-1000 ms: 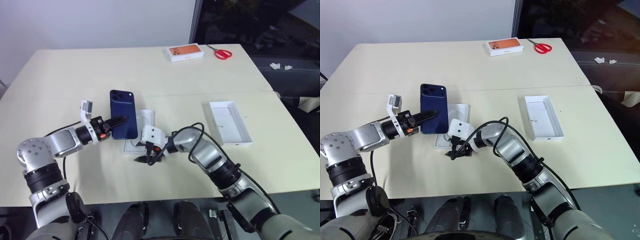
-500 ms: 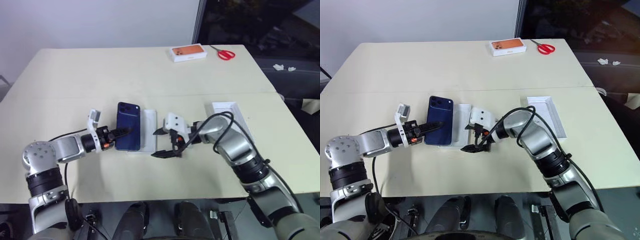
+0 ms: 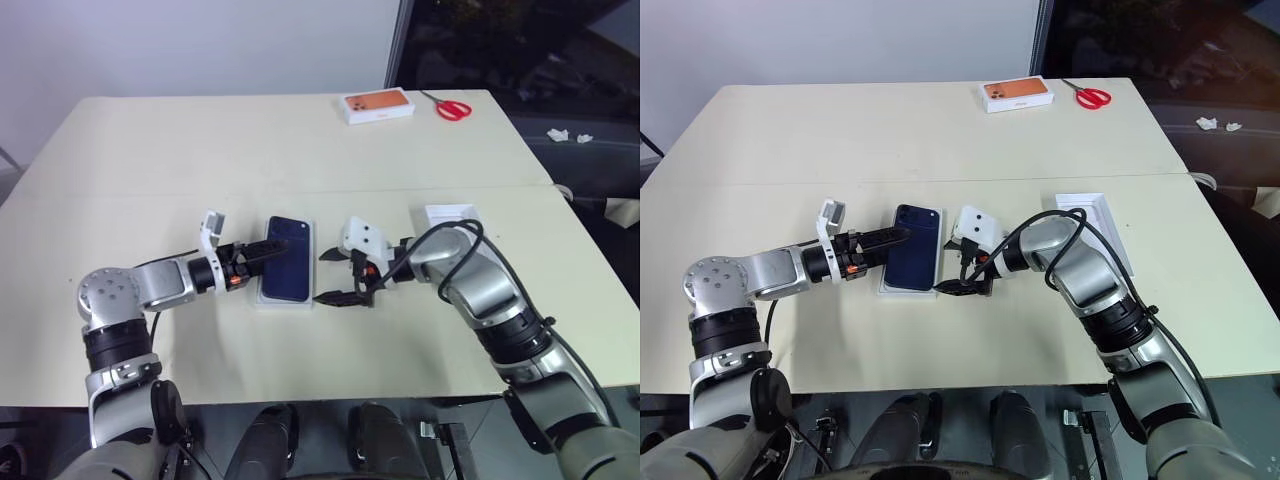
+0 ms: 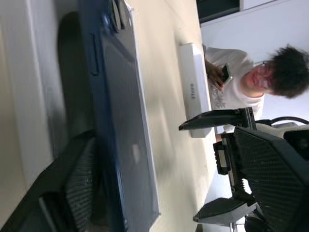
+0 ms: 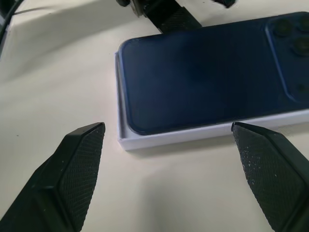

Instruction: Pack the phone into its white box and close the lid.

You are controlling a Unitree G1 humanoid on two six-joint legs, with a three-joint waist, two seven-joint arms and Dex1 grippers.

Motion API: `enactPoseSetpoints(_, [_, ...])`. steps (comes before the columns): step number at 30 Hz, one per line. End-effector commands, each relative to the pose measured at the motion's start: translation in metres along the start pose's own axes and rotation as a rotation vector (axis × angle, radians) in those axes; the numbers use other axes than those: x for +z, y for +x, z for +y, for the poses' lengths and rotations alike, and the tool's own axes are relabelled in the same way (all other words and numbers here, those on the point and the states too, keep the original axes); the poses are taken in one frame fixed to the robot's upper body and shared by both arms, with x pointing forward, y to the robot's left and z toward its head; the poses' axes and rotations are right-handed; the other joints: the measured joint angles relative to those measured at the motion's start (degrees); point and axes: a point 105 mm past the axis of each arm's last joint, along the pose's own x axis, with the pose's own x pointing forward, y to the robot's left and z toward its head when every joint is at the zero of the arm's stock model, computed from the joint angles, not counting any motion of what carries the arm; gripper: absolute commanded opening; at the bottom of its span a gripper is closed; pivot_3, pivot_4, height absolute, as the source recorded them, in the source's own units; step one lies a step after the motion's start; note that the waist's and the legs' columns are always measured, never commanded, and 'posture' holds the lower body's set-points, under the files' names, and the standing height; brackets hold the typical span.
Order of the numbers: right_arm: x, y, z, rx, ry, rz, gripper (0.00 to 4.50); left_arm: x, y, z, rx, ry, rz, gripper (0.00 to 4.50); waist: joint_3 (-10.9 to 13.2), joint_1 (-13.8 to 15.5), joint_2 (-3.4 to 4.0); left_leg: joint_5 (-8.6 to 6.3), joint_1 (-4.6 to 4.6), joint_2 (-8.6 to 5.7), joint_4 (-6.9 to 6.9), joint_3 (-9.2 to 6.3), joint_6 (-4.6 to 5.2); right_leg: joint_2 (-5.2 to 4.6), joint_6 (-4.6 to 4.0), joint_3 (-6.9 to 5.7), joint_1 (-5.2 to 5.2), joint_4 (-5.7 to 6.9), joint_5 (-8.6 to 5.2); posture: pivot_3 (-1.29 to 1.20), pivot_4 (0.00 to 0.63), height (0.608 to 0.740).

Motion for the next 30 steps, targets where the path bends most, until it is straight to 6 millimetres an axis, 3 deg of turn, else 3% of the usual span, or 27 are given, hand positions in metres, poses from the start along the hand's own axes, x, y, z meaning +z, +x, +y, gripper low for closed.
enactPoseSetpoints(1, [0.012, 0.0, -0.001, -0.007, -0.043, -0.04, 4.41, 0.007, -0.003, -0.009, 0.016, 0.069, -0.012, 4.45, 0.0, -0.02, 0.0, 0.0, 0.0, 0.0, 0.01, 0.0, 0.0, 0.0, 0.0, 0.0, 0.01, 0.0, 0.0, 0.0, 0.15, 0.74])
enactPoseSetpoints(11, [0.01, 0.0, -0.007, -0.021, -0.044, -0.039, 4.41, 0.018, -0.031, -0.013, 0.08, 0.165, -0.041, 4.45, 0.0, -0.04, 0.0, 0.0, 0.0, 0.0, 0.0, 0.0, 0.0, 0.0, 0.0, 0.0, -0.01, 0.0, 0.0, 0.0, 0.15, 0.74])
enactPoseSetpoints(18, [0.015, -0.004, -0.031, -0.139, -0.041, -0.077, 4.41, 0.033, -0.055, -0.007, 0.185, 0.25, -0.114, 4.45, 0.01, -0.09, 0.01, 0.01, -0.01, 0.01, -0.02, 0.0, -0.01, 0.01, 0.0, 0.01, -0.03, 0.0, 0.0, 0.0, 0.15, 0.74])
enactPoseSetpoints(23, [0.007, -0.006, -0.046, -0.21, -0.078, -0.035, 2.03, 0.03, -0.06, 0.023, 0.362, 0.366, -0.111, 2.13, 0.01, -0.05, 0.02, 0.02, 0.0, -0.01, -0.04, 0.03, -0.04, -0.01, -0.01, 0.04, -0.01, -0.02, 0.0, 0.0, 0.15, 0.74])
enactPoseSetpoints(27, [-0.004, 0.001, -0.047, -0.22, -0.111, 0.014, 0.0, 0.016, -0.047, 0.036, 0.393, 0.446, -0.049, 0.09, 0.01, 0.08, 0.02, 0.01, 0.0, -0.02, -0.04, 0.03, -0.02, -0.03, -0.02, 0.04, 0.0, -0.04, 0.0, 0.0, 0.15, 0.74])
enactPoseSetpoints(30, [-0.026, 0.008, -0.049, -0.244, -0.213, 0.147, 0.0, 0.007, -0.036, 0.054, 0.463, 0.51, 0.019, 0.03, 0.0, 0.07, 0.04, 0.0, 0.0, -0.01, -0.04, 0.03, 0.0, -0.03, -0.02, 0.04, 0.0, -0.04, 0.0, 0.0, 0.15, 0.74])
